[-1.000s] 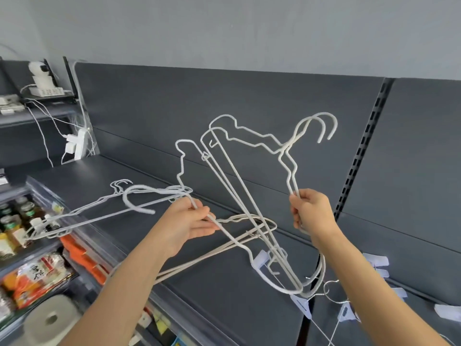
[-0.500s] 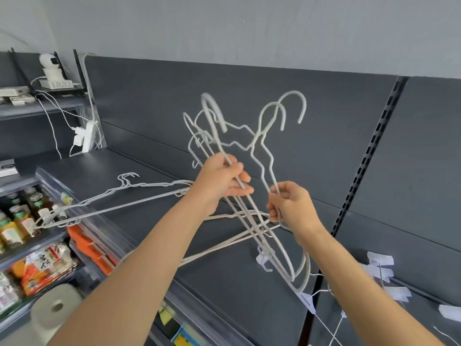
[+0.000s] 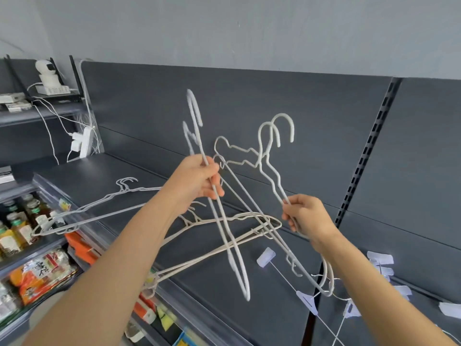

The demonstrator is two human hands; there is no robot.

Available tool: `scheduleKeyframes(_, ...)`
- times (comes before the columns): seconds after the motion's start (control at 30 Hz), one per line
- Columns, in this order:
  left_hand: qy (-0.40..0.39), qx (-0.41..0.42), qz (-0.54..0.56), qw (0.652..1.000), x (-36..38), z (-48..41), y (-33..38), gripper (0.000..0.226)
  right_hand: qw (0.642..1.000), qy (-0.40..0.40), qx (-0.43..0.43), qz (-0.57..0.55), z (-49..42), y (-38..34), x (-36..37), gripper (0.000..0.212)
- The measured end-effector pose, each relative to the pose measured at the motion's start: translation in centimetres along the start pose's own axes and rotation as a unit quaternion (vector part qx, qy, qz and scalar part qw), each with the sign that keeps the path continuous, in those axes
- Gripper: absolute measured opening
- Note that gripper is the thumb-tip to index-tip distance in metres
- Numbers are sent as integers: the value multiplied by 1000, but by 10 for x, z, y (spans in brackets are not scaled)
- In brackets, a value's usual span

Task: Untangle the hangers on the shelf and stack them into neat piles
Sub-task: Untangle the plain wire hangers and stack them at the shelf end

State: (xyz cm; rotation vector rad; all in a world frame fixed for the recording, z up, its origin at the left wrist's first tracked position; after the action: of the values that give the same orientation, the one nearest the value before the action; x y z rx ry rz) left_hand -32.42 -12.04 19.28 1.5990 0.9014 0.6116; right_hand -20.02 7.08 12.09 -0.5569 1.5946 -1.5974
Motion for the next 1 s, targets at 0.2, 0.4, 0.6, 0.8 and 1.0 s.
scheduleKeyframes(0.2, -11, -47, -5, 999, 20, 14, -39, 13, 997, -29, -29, -59, 17, -34, 0, 17)
scheduleKeyframes(0.4, -20, -46, 52, 997, 55, 18, -49, 9, 996, -55, -54, -41, 29, -35, 34, 19)
scheduleKeyframes(0.6, -1, -34, 58, 998, 58, 21, -52, 8, 996, -42, -79, 11, 31, -22, 49, 23)
scheduleKeyframes(0.8, 44, -24, 69, 996, 48, 20, -48, 10, 975, -22, -176, 130, 38, -34, 60, 9)
scheduleKeyframes(1.0, 100, -23, 53, 993, 21, 12, -46, 8, 887, 31, -228, 400, 42, -40, 87, 21)
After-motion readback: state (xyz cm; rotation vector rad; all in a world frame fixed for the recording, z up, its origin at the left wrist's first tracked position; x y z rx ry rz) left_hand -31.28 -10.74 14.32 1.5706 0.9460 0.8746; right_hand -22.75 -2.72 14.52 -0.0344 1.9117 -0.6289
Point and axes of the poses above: each hand's wrist, its own z-axis away from the middle knuckle, its own x-axis out of the palm, y = z × x, the point moved 9 cm from there along -z, towards the middle knuckle, and after that the axes turned 6 degrees about x, right-handed, at the moved point
